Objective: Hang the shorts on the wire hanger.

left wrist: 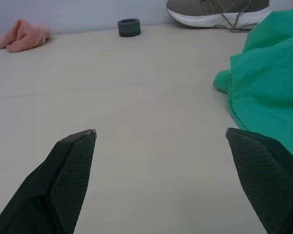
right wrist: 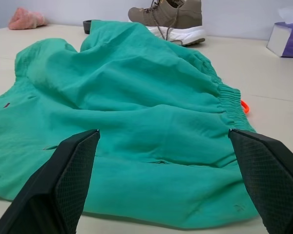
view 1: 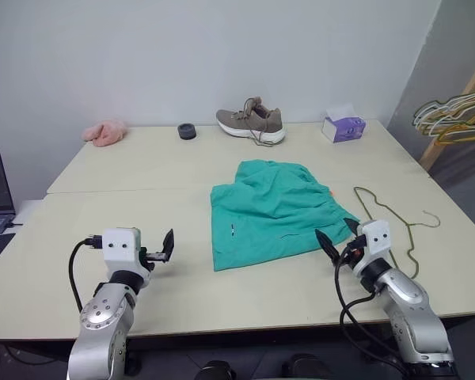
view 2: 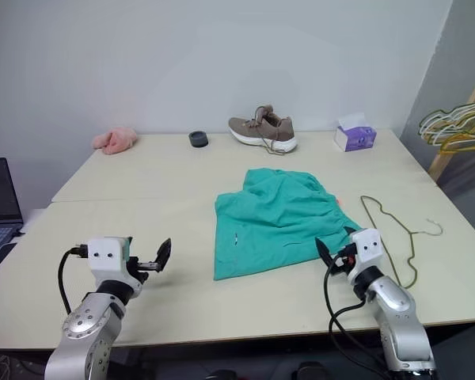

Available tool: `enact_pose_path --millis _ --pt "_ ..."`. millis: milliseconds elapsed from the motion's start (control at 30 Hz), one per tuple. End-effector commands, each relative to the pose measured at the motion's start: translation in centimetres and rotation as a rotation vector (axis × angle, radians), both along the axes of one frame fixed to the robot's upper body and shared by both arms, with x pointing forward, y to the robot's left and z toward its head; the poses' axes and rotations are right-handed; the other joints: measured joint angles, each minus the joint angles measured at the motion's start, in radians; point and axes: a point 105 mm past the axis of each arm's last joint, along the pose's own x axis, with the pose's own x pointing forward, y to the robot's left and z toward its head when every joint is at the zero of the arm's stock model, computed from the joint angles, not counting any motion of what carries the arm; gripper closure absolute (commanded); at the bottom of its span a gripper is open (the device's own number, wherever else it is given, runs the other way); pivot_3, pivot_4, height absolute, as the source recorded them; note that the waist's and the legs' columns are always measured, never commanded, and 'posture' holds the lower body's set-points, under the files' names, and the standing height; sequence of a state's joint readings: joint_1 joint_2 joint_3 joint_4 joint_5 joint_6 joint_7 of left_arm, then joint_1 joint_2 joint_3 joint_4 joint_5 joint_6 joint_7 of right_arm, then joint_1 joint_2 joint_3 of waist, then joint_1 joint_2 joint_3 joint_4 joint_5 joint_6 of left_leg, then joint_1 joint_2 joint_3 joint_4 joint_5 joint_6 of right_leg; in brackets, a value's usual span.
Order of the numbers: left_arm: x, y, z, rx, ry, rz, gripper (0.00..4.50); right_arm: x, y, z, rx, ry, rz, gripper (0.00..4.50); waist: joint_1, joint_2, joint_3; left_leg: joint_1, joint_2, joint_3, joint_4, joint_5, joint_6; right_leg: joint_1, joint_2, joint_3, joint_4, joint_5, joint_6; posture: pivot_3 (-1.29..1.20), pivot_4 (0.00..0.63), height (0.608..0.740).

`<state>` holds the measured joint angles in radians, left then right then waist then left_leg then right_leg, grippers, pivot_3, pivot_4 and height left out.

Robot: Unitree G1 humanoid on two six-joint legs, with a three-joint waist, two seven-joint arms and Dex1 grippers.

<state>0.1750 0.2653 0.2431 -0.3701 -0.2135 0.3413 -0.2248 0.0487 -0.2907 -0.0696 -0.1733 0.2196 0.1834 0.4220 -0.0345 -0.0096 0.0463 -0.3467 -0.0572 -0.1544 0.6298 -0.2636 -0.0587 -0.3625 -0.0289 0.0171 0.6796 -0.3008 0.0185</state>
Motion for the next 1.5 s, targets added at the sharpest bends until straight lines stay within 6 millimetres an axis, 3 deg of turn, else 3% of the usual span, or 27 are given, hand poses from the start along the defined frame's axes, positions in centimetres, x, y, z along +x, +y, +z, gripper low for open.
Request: enact_pose_path --millis 33,500,767,967,1133,1267,1500 --pt "0.1 -0.2 1.8 0.046 -0.067 -0.033 0.0 0.3 -0.3 1.6 -0.006 -0.068 -0.006 0.01 0.0 0.0 0.0 0.0 0.0 0.0 0.0 0.0 0.0 0.0 0.0 0.0 0.0 0.0 0.0 -0.09 0.0 0.74" --pt "-0.3 -2.3 1.8 0.064 -0.04 -0.185 0.0 0.5 0.0 1.9 -0.039 -0.088 0.044 0.01 0.0 0.0 0.001 0.0 0.0 0.0 0.0 0.0 0.0 0.0 0.0 0.0 0.0 0.0 0.0 -0.07 0.0 0.74" --pt "-0.5 -2.1 1.6 0.087 -0.028 -0.209 0.0 0.6 0.4 2.0 -0.048 -0.092 0.072 0.01 0.002 0.0 0.001 0.0 0.0 0.0 0.0 0.0 0.0 0.0 0.0 0.0 0.0 0.0 0.0 -0.07 0.0 0.74" --pt "-1.1 -3.9 2.1 0.076 -0.03 -0.382 0.0 0.3 1.0 2.0 -0.053 -0.081 0.136 0.01 0.002 0.001 0.002 0.0 0.0 0.0 0.0 0.0 0.0 0.0 0.0 0.0 0.0 0.0 0.0 -0.08 0.0 0.74" --pt "-1.2 -6.2 1.6 0.175 0.048 -0.64 0.0 -2.2 2.9 2.3 -0.114 -0.028 0.416 0.01 0.0 0.002 0.005 0.0 0.0 0.001 0.0 0.0 0.0 0.0 0.0 0.0 0.0 0.0 -0.001 -0.12 0.0 0.74" --pt "-0.5 -8.1 1.3 0.284 0.1 -0.879 0.0 -5.5 3.6 1.9 -0.236 0.066 0.68 0.01 -0.005 0.004 0.006 -0.001 0.0 0.003 0.0 -0.001 0.001 0.0 0.0 -0.001 -0.001 -0.001 -0.001 -0.17 0.0 0.74" --pt "0.8 -9.3 -1.4 0.421 0.259 -1.14 0.0 -7.6 3.7 2.1 -0.277 0.142 0.778 0.01 -0.057 0.002 0.007 -0.001 0.001 0.008 0.0 -0.001 0.001 0.0 0.001 0.0 -0.002 0.0 0.0 -0.26 0.0 0.74"
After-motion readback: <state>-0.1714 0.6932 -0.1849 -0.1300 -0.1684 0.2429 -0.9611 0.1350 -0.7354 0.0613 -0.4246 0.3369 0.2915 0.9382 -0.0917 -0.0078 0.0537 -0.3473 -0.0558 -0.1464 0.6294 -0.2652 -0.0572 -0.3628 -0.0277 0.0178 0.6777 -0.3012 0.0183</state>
